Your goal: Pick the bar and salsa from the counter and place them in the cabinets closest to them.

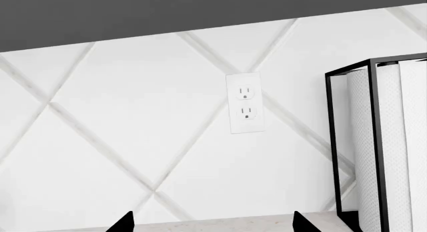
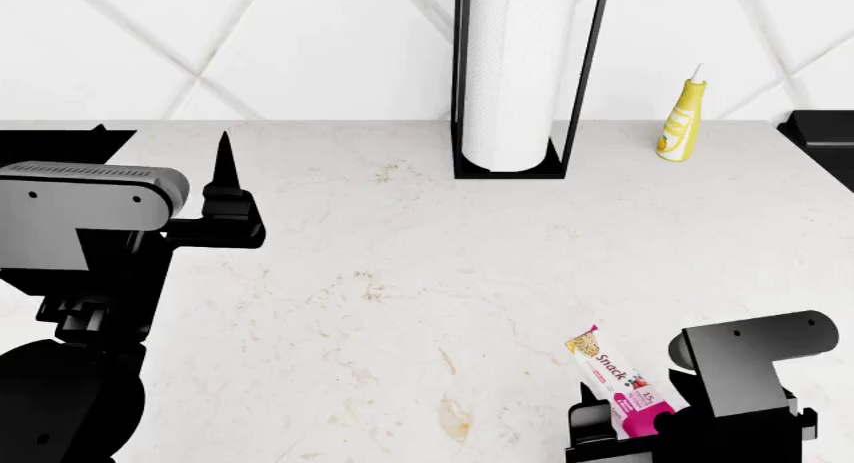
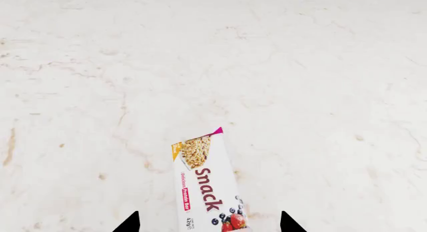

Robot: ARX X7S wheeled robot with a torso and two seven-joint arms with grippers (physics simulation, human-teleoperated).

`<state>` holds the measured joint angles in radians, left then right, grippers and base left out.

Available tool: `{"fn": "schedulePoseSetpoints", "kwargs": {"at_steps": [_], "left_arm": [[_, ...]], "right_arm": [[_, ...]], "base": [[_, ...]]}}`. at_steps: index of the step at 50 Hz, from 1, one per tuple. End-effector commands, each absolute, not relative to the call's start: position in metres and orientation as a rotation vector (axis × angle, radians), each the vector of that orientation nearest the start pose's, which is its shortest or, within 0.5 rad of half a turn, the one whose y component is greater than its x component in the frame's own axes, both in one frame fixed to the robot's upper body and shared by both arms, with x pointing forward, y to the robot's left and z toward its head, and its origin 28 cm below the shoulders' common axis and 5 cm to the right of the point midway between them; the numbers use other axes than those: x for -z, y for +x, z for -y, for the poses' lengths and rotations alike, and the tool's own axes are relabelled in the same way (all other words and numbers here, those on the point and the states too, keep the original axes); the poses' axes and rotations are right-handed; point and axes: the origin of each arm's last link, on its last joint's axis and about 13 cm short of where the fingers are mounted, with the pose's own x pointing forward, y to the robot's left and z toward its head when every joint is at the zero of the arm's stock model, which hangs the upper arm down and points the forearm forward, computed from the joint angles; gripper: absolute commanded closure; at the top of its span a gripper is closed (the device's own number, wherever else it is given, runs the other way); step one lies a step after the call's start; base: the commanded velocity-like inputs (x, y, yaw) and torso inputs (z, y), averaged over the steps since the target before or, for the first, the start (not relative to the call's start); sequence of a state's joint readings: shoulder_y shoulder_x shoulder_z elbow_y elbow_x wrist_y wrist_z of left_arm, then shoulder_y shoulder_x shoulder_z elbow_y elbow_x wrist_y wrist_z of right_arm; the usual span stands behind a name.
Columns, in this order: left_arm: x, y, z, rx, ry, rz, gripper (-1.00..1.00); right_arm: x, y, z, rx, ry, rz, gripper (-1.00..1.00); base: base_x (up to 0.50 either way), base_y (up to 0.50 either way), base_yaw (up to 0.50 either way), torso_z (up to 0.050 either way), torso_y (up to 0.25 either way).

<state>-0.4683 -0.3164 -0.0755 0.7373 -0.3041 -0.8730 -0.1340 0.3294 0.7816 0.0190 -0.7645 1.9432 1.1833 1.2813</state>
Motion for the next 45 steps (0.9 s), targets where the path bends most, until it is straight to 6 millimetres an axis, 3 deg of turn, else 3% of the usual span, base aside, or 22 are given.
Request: {"fn": "schedulePoseSetpoints", "kwargs": {"at_steps": [1,21,22,34,45], "left_arm": [[-0.213,0.235,-0.253,-0.036,0.105,0.329,-1.0],[-0.212,0.233,-0.254,-0.037,0.105,0.325,-1.0],[-0.212,0.233,-0.254,-0.037,0.105,0.325,-1.0],[-0.214,0.233,-0.254,-0.039,0.106,0.329,-1.0],[-0.218,0.233,-0.254,-0.039,0.101,0.337,-1.0]], "right_arm": [[-0.182,0.14,0.14,-0.078,-0.092,-0.564,-1.0],[-0.175,0.136,0.143,-0.068,-0.057,-0.584,-1.0],[-0.175,0.136,0.142,-0.073,-0.056,-0.581,1.0],[-0.192,0.138,0.142,-0.063,-0.063,-0.513,1.0],[-0.226,0.138,0.136,-0.045,-0.099,-0.358,1.0]], "base": [[0.0,0.0,0.0,0.0,0.0],[0.0,0.0,0.0,0.0,0.0],[0.0,0.0,0.0,0.0,0.0],[0.0,0.0,0.0,0.0,0.0],[0.0,0.0,0.0,0.0,0.0]]}}
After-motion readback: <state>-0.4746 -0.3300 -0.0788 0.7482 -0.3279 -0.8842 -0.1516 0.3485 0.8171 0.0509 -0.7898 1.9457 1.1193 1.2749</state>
